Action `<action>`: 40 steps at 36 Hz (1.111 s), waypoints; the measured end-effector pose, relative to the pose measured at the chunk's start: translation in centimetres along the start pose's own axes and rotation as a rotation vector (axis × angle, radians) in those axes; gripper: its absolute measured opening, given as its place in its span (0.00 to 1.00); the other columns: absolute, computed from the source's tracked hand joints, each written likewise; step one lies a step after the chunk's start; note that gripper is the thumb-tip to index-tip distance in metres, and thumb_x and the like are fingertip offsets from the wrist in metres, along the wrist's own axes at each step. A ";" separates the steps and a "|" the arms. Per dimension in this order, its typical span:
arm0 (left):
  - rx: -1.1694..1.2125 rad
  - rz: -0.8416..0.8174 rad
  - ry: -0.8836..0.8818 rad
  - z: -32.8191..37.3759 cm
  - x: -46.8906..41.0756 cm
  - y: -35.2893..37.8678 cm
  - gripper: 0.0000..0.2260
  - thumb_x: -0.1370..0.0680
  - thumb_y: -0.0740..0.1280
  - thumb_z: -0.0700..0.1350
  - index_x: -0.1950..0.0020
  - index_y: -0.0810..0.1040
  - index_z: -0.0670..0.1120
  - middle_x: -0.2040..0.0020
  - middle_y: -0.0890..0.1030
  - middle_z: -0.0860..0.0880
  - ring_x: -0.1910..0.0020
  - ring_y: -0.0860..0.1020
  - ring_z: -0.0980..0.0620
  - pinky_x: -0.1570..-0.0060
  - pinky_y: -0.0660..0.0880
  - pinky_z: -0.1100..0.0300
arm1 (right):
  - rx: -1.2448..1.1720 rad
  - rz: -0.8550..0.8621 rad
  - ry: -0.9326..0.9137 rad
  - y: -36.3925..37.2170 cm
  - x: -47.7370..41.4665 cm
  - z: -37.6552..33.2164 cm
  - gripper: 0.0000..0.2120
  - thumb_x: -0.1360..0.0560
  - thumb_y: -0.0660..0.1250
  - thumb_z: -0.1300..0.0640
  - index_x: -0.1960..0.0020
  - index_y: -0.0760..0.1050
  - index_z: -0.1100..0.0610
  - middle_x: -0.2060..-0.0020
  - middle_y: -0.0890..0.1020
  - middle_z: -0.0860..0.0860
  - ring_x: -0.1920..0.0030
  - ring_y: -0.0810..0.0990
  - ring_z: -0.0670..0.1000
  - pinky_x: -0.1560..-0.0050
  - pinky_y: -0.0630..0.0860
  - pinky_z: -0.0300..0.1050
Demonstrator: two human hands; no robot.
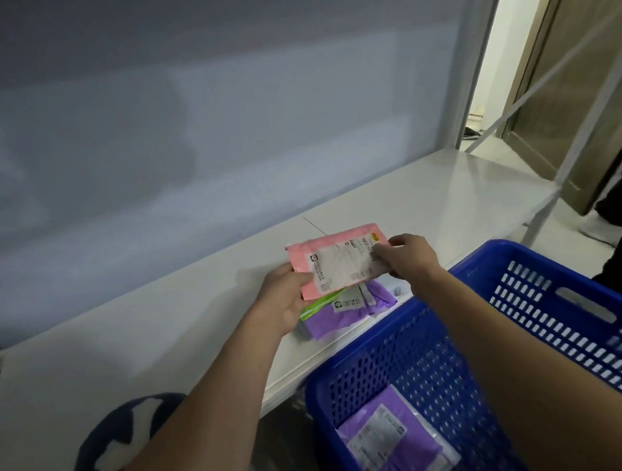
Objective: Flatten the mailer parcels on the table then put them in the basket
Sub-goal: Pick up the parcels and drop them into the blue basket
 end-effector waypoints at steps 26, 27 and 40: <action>-0.104 -0.160 -0.288 -13.6 4.2 7.0 0.07 0.19 0.61 0.38 0.42 0.75 0.42 0.47 0.82 0.43 0.52 0.81 0.48 0.52 0.78 0.52 | -0.187 0.004 0.291 -8.1 5.2 14.5 0.08 0.25 0.70 0.56 0.50 0.78 0.60 0.55 0.83 0.55 0.56 0.83 0.54 0.55 0.82 0.48; -0.112 -0.159 -0.298 -14.2 4.2 6.9 0.08 0.19 0.61 0.38 0.41 0.75 0.41 0.48 0.82 0.44 0.52 0.81 0.47 0.52 0.78 0.52 | -0.188 0.005 0.297 -8.1 5.1 15.0 0.08 0.25 0.70 0.57 0.50 0.78 0.60 0.55 0.83 0.56 0.56 0.83 0.55 0.54 0.82 0.49; -0.135 -0.006 -0.512 -22.2 1.8 6.1 0.12 0.19 0.60 0.36 0.36 0.73 0.38 0.55 0.80 0.43 0.57 0.79 0.47 0.58 0.77 0.54 | -0.041 -0.084 0.421 -5.2 1.8 23.6 0.07 0.24 0.69 0.56 0.53 0.78 0.60 0.59 0.81 0.55 0.63 0.79 0.51 0.66 0.77 0.43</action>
Point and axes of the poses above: each hand's wrist, its own x-axis away from the middle knuckle, its own y-axis out of the palm, z = x × y, the point moved 4 cm from there along -x, towards the middle knuckle
